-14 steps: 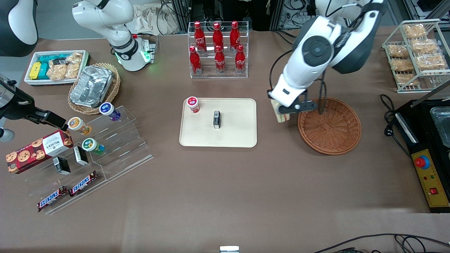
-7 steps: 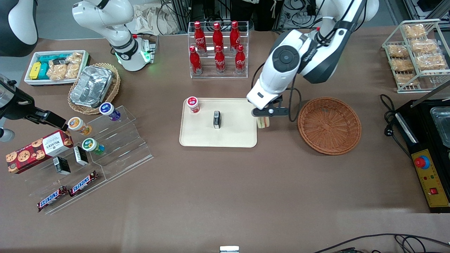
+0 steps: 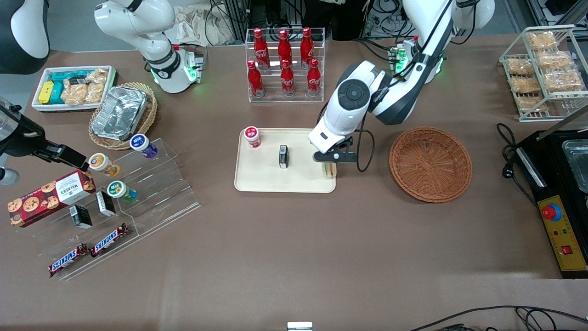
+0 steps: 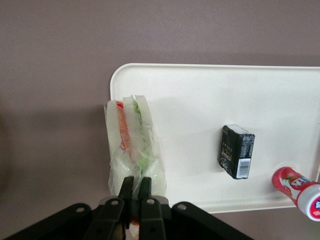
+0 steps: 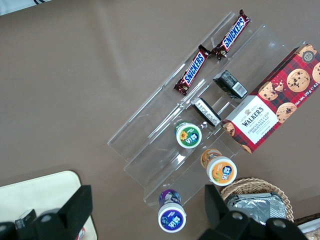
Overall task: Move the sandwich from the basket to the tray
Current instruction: 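Lower the sandwich onto the tray beside the black box and release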
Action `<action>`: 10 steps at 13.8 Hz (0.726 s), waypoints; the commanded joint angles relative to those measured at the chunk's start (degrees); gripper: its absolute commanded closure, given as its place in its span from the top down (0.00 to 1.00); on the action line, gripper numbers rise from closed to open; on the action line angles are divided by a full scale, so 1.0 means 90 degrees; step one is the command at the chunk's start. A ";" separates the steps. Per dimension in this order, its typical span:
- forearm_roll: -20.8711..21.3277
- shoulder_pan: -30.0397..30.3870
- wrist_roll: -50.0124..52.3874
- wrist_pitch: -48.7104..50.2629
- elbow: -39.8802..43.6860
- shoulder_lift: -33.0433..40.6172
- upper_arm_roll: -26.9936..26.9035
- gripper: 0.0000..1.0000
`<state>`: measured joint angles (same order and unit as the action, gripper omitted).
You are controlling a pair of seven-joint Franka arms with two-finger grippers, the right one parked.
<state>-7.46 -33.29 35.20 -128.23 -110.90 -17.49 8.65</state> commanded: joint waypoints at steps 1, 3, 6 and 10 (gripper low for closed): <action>-0.0021 -0.0197 -0.0103 -0.0448 0.0008 -0.0302 -0.0043 0.00; 0.0008 -0.0207 -0.0103 -0.0547 0.0018 -0.0458 -0.0043 0.00; 0.0028 -0.0295 -0.0093 -0.0839 0.0018 -0.0634 -0.0053 0.00; 0.0009 -0.0227 0.0005 -0.0743 0.0047 -0.0518 -0.0062 1.00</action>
<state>-7.43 -35.19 34.85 -135.19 -110.71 -23.18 8.58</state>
